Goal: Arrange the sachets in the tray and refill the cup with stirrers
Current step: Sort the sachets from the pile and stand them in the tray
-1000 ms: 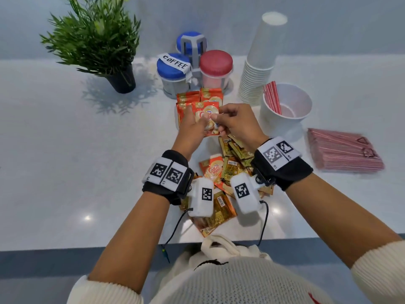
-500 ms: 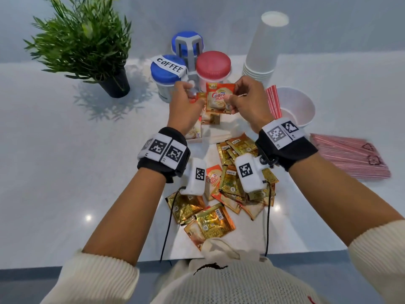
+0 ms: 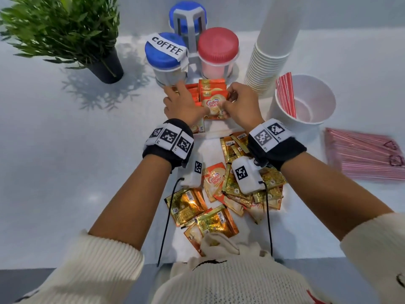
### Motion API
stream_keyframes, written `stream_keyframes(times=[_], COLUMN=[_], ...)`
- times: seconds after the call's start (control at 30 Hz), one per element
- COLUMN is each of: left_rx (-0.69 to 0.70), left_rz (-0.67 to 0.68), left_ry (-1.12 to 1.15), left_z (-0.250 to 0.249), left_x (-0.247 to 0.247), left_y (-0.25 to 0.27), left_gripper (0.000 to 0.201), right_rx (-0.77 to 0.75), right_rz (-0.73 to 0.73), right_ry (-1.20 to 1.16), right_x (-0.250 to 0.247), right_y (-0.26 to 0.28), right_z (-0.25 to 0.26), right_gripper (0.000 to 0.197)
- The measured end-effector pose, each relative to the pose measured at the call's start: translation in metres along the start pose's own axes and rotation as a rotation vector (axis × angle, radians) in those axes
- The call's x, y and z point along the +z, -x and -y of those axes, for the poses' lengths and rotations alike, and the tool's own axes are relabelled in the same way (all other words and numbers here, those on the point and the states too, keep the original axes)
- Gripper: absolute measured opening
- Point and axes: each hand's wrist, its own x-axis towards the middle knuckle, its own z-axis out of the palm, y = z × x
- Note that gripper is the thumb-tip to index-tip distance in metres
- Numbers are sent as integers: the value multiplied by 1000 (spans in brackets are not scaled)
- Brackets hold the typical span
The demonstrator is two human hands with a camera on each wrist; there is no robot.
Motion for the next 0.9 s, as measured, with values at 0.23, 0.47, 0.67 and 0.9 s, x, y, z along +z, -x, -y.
stream_keyframes(times=[0.23,0.47,0.67,0.9], left_rx=[31,22,40,36], left_rz=[-56,-55,-56,-37], left_ry=[-6,-97,-156,-171], left_z=[4,0,2,1], left_x=[5,8,11,11], left_y=[-2,0,1,1], left_gripper=[80,96,98,102], right_rx=[62,87,113,46], right_rz=[-118,-87,81,276], right_ry=[-25,-92,-76,47], right_x=[10,8,1,4], right_y=[-6,-1,3,10], right_z=[-1,-3,-5,1], right_gripper=[20,30,35,48])
